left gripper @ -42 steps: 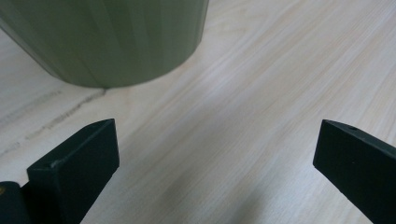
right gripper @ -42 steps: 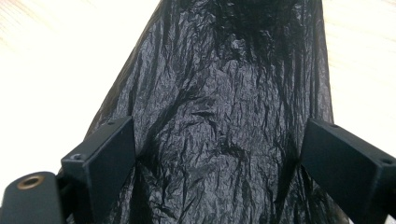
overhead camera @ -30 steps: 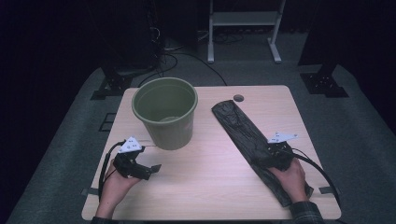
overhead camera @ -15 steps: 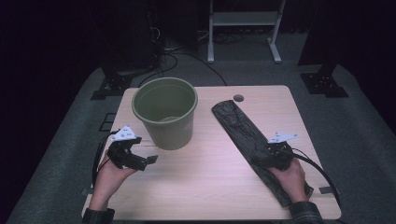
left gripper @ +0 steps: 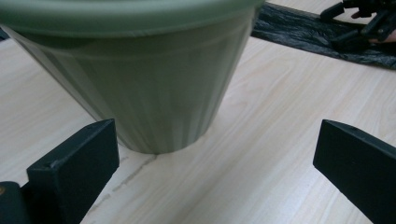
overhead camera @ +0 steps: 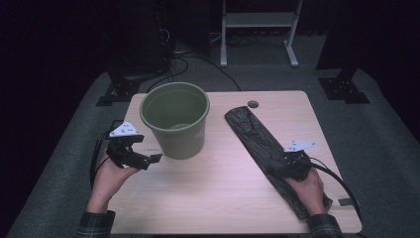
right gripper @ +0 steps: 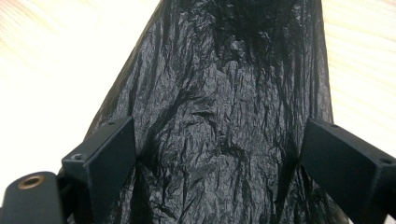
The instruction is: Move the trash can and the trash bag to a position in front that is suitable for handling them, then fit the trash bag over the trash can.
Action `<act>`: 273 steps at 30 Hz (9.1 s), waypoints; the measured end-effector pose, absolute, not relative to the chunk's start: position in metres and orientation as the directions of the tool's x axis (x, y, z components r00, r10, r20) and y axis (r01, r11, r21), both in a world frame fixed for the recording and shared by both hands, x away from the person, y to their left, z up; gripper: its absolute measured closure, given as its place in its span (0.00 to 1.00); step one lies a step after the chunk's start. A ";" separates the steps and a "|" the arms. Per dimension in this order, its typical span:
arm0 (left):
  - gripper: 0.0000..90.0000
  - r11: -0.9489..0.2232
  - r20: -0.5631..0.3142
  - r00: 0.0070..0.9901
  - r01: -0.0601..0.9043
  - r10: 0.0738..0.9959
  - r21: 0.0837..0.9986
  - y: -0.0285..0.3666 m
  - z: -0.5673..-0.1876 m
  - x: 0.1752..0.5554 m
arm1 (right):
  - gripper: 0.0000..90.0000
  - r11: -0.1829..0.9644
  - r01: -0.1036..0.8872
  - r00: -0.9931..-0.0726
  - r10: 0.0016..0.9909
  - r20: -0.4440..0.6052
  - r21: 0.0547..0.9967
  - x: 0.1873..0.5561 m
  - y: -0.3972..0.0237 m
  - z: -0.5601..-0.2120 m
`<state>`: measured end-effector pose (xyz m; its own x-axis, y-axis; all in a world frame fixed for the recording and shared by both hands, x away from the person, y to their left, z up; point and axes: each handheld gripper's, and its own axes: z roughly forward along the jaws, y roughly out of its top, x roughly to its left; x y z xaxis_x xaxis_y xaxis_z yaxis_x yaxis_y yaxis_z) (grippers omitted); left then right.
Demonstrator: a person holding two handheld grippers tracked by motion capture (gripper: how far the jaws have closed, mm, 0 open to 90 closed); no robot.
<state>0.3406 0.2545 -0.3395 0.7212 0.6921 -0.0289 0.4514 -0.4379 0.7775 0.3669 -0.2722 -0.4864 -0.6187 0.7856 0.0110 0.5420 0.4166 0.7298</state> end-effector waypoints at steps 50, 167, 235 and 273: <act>0.00 -0.394 -0.060 0.686 0.484 0.725 0.782 0.266 -0.320 0.450 | 0.10 0.415 0.543 -0.616 0.788 0.010 0.730 0.368 -0.273 -0.486; 0.00 -0.392 -0.014 0.799 0.310 0.601 0.866 0.220 -0.333 0.312 | 0.10 0.415 0.543 -0.616 0.788 0.010 0.730 0.368 -0.273 -0.486; 0.00 -0.530 0.028 0.742 0.452 0.670 0.717 0.214 -0.483 0.320 | 0.11 0.415 0.543 -0.616 0.788 0.010 0.730 0.368 -0.273 -0.486; 0.00 -0.521 0.013 0.736 0.467 0.677 0.714 0.215 -0.483 0.320 | 1.00 0.450 0.504 -0.713 0.699 0.060 0.737 0.352 -0.283 -0.466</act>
